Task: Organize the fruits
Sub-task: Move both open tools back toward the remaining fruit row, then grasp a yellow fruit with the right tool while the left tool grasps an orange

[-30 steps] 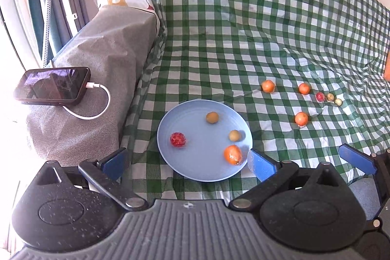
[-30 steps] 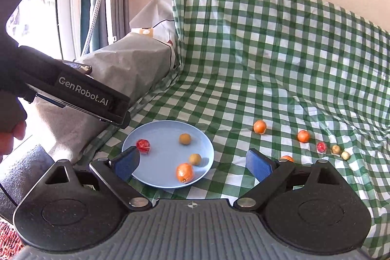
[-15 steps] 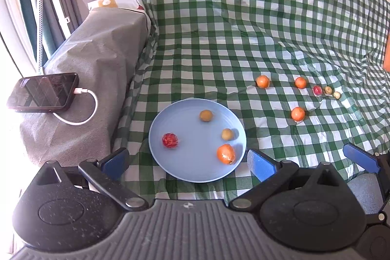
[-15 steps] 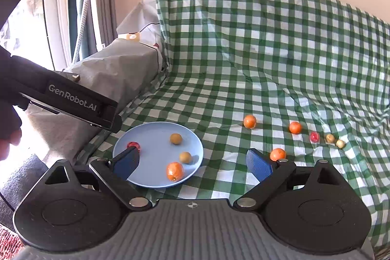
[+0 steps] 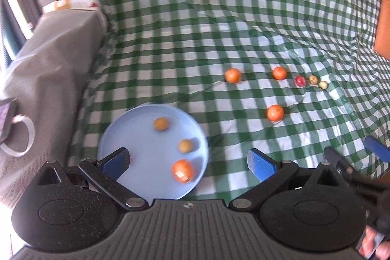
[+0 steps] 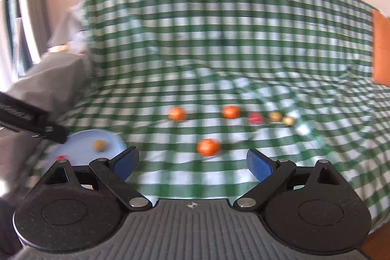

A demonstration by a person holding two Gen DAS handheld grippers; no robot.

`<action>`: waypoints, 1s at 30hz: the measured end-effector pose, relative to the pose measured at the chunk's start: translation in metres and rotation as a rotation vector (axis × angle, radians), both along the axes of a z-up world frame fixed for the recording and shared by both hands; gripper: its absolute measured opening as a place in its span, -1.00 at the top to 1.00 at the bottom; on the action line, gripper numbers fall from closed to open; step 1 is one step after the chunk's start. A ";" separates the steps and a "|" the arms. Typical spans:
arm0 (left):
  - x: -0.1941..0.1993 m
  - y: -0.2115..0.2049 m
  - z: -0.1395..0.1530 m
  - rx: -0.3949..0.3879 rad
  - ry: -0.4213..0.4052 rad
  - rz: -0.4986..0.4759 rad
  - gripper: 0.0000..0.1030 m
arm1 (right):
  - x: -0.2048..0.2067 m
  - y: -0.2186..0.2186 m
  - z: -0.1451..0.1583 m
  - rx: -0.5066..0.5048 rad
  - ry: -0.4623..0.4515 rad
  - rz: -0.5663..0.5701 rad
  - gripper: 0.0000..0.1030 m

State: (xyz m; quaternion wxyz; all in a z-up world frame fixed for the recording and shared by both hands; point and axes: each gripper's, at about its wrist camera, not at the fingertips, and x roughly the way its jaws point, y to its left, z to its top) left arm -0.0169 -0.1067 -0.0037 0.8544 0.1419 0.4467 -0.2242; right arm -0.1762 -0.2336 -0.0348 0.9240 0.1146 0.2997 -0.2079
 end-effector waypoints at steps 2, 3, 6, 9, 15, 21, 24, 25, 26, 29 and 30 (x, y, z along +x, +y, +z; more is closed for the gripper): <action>0.005 -0.022 -0.007 0.002 0.010 -0.031 -0.99 | 0.002 -0.027 -0.009 -0.012 0.013 -0.050 -0.85; 0.007 -0.032 -0.012 0.003 0.015 -0.046 -0.99 | 0.004 -0.041 -0.014 -0.015 0.020 -0.076 -0.85; 0.017 -0.067 -0.028 0.007 0.036 -0.087 -0.99 | 0.016 -0.085 -0.030 -0.037 0.034 -0.142 -0.84; 0.029 -0.102 -0.048 0.011 0.057 -0.116 -0.99 | 0.033 -0.127 -0.051 -0.057 0.055 -0.171 -0.78; 0.053 -0.168 -0.096 0.040 0.083 -0.170 -0.99 | 0.078 -0.214 -0.101 -0.001 0.092 -0.200 -0.40; 0.076 -0.206 -0.141 0.087 0.103 -0.195 -0.99 | 0.120 -0.280 -0.156 0.065 0.167 -0.238 0.00; 0.084 -0.215 -0.158 0.107 0.129 -0.205 -0.99 | 0.131 -0.293 -0.176 0.059 0.179 -0.230 -0.01; 0.085 -0.217 -0.163 0.118 0.140 -0.217 -0.99 | 0.133 -0.292 -0.180 0.035 0.170 -0.222 -0.01; 0.085 -0.219 -0.167 0.123 0.141 -0.227 -0.99 | 0.135 -0.289 -0.183 -0.003 0.168 -0.207 -0.01; 0.079 -0.219 -0.171 0.131 0.111 -0.252 -0.83 | 0.135 -0.282 -0.188 -0.055 0.163 -0.193 0.00; 0.077 -0.218 -0.170 0.121 0.108 -0.267 -0.63 | 0.134 -0.283 -0.188 -0.049 0.153 -0.195 0.00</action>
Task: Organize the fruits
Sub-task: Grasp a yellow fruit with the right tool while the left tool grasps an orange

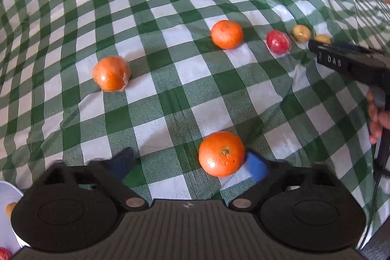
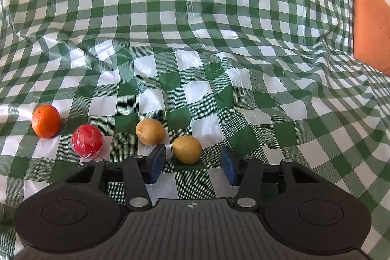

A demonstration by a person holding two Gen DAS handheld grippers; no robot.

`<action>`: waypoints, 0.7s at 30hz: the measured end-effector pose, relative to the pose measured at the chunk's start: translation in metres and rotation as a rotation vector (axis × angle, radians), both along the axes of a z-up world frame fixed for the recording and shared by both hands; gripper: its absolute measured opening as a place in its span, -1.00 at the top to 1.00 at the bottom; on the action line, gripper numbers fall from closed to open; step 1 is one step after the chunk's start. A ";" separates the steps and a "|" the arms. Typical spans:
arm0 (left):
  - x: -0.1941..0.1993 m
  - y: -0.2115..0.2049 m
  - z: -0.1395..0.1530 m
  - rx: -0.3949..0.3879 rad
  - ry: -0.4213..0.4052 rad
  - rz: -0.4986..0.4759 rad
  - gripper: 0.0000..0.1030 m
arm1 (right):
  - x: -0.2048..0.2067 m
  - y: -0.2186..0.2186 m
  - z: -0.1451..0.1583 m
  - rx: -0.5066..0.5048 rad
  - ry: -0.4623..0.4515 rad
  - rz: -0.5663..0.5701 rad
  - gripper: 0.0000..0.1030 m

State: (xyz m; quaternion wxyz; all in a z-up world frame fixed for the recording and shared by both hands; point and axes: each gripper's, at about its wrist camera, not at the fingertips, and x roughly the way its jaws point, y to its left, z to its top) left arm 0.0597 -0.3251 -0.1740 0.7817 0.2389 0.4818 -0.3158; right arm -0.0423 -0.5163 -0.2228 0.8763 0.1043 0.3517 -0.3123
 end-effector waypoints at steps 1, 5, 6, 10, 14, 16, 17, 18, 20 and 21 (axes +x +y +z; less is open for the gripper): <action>-0.003 0.002 0.004 -0.025 0.000 -0.010 -0.09 | -0.001 -0.001 0.000 0.003 -0.008 0.000 0.00; -0.018 0.001 0.015 0.000 -0.078 -0.042 0.25 | -0.001 0.002 0.002 -0.030 0.007 0.004 0.49; -0.019 0.004 0.017 0.003 -0.069 -0.042 0.25 | -0.001 0.002 0.005 -0.024 0.010 -0.014 0.48; -0.022 0.024 0.036 -0.003 -0.055 -0.019 0.25 | -0.019 0.010 0.030 -0.005 -0.030 -0.091 0.48; -0.034 0.060 0.068 -0.021 -0.049 0.017 0.25 | -0.047 0.036 0.068 -0.024 -0.086 -0.098 0.48; -0.041 0.081 0.086 -0.027 -0.057 0.035 0.25 | -0.061 0.057 0.090 -0.041 -0.114 -0.079 0.48; -0.046 0.093 0.095 -0.031 -0.063 0.047 0.25 | -0.068 0.070 0.100 -0.052 -0.126 -0.064 0.48; -0.050 0.104 0.103 -0.035 -0.067 0.059 0.25 | -0.074 0.083 0.110 -0.060 -0.136 -0.051 0.48; -0.058 0.128 0.119 -0.042 -0.068 0.078 0.25 | -0.086 0.111 0.129 -0.058 -0.157 -0.021 0.48; -0.063 0.140 0.126 -0.046 -0.071 0.088 0.25 | -0.092 0.127 0.138 -0.053 -0.167 -0.002 0.48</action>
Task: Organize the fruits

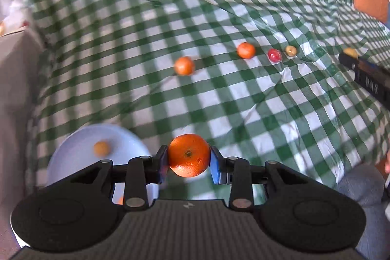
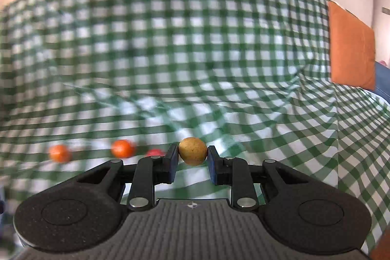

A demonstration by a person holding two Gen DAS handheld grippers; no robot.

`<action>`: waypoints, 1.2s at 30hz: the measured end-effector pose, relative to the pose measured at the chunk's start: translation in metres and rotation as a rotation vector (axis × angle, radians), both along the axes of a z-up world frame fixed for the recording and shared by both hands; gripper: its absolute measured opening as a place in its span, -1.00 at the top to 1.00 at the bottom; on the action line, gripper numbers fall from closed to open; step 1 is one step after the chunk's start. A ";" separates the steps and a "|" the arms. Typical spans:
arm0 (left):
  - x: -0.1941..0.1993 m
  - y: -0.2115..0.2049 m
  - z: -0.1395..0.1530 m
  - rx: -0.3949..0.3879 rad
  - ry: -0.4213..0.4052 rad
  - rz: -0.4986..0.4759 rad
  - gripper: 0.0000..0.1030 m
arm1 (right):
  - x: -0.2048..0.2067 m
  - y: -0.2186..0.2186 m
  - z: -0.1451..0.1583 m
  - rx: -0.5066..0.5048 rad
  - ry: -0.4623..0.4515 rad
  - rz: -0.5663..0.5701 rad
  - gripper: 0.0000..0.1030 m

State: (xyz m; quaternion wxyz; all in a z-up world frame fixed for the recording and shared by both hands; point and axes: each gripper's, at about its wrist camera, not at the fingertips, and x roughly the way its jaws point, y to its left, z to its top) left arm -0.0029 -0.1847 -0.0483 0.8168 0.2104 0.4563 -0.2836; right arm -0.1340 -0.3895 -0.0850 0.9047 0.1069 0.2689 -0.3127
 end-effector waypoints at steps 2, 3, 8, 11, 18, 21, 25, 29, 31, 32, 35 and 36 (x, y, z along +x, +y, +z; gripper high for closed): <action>-0.008 0.026 0.013 -0.003 -0.008 0.024 0.25 | -0.009 0.032 0.017 0.012 -0.016 0.054 0.48; -0.012 0.038 0.018 -0.001 -0.011 0.040 0.25 | -0.012 0.049 0.025 0.025 -0.024 0.086 0.48; -0.030 0.103 0.038 -0.004 -0.013 0.134 0.25 | -0.024 0.127 0.051 0.092 -0.045 0.259 0.48; -0.041 0.139 0.046 -0.011 -0.025 0.190 0.25 | -0.028 0.172 0.064 0.101 -0.055 0.358 0.48; -0.066 0.200 0.054 -0.068 -0.038 0.270 0.25 | -0.037 0.249 0.086 0.093 -0.053 0.537 0.48; -0.071 0.210 0.055 -0.080 -0.048 0.275 0.25 | -0.039 0.269 0.091 0.090 -0.037 0.572 0.48; -0.075 0.218 0.056 -0.113 -0.047 0.270 0.25 | -0.044 0.283 0.094 0.088 -0.009 0.576 0.48; -0.077 0.221 0.057 -0.136 -0.056 0.261 0.25 | -0.049 0.286 0.097 0.066 -0.005 0.564 0.48; -0.077 0.223 0.057 -0.144 -0.056 0.264 0.25 | -0.049 0.286 0.096 0.060 0.000 0.563 0.48; -0.076 0.224 0.058 -0.148 -0.056 0.268 0.25 | -0.048 0.287 0.096 0.058 0.002 0.564 0.48; -0.075 0.227 0.058 -0.154 -0.058 0.278 0.25 | -0.048 0.288 0.095 0.051 0.005 0.571 0.48; -0.074 0.228 0.058 -0.155 -0.057 0.281 0.25 | -0.048 0.288 0.095 0.048 0.006 0.574 0.48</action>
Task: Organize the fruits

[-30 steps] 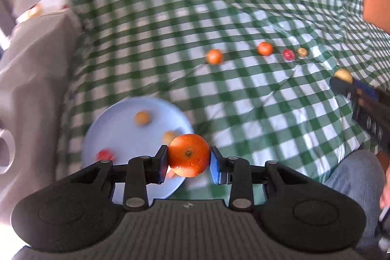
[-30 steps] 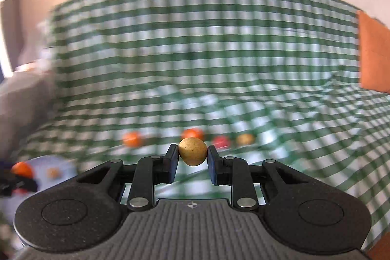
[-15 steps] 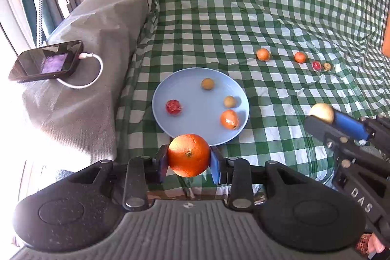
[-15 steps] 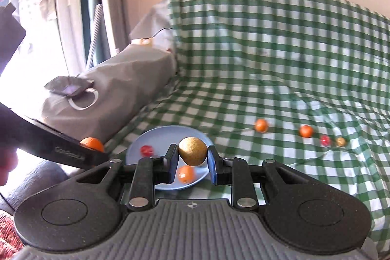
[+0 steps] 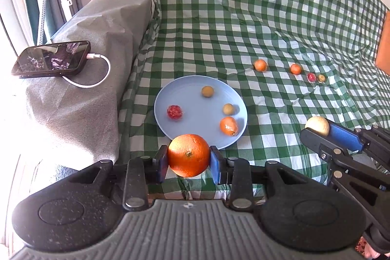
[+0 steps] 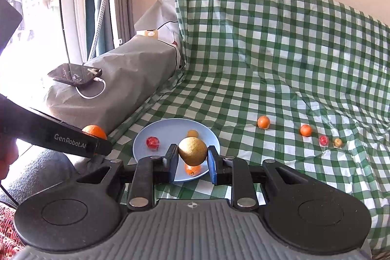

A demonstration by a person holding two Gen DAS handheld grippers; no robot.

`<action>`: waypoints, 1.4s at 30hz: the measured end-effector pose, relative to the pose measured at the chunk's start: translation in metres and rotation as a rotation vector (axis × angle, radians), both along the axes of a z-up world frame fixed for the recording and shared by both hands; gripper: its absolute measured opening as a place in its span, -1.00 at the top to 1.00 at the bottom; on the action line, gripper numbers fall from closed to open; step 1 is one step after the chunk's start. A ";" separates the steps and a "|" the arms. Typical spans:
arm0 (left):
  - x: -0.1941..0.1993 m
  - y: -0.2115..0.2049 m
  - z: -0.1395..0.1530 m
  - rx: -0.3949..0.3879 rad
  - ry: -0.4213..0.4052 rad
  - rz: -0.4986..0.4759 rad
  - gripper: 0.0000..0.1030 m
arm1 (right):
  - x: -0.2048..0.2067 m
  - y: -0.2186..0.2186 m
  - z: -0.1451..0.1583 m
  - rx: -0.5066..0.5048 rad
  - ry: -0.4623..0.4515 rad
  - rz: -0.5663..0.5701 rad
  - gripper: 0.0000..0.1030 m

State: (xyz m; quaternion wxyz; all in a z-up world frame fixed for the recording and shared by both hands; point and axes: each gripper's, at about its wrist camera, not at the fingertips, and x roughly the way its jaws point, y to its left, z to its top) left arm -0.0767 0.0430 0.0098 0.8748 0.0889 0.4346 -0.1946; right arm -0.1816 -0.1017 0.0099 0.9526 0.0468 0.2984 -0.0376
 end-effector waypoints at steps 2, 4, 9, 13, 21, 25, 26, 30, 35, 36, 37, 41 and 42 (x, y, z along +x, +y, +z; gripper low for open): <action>0.001 0.000 -0.001 -0.001 0.003 0.004 0.25 | 0.001 0.000 -0.001 -0.002 0.003 0.006 0.48; 0.001 0.000 -0.001 0.000 0.005 0.006 0.25 | 0.002 0.000 -0.002 -0.001 0.007 0.007 0.48; 0.003 -0.003 -0.004 0.004 0.012 0.004 0.25 | 0.002 -0.004 -0.003 0.005 0.010 0.002 0.48; 0.005 -0.006 -0.005 0.009 0.016 0.003 0.25 | 0.006 -0.006 -0.005 0.013 0.017 -0.003 0.48; 0.026 -0.009 -0.006 0.008 0.019 0.020 0.25 | 0.014 -0.010 -0.012 0.017 0.036 -0.005 0.48; 0.044 -0.012 -0.004 0.005 0.016 0.033 0.25 | 0.024 -0.012 -0.015 0.004 0.043 -0.002 0.48; 0.049 -0.014 -0.004 0.005 0.015 0.036 0.25 | 0.027 -0.012 -0.016 0.002 0.045 -0.003 0.48; 0.069 -0.019 -0.007 0.010 0.017 0.041 0.25 | 0.042 -0.015 -0.021 0.000 0.056 0.002 0.48; 0.095 -0.032 -0.022 0.045 0.042 0.035 0.25 | 0.067 -0.016 -0.035 -0.004 0.086 0.021 0.48; 0.101 -0.035 -0.027 0.053 0.050 0.034 0.25 | 0.073 -0.016 -0.039 -0.005 0.097 0.021 0.48; 0.106 -0.037 -0.033 0.063 0.061 0.034 0.25 | 0.080 -0.016 -0.043 -0.002 0.109 0.024 0.48; 0.127 -0.045 -0.054 0.088 0.108 0.037 0.25 | 0.103 -0.016 -0.062 0.014 0.153 0.039 0.48; 0.130 -0.047 -0.059 0.094 0.112 0.036 0.25 | 0.108 -0.016 -0.066 0.015 0.161 0.045 0.48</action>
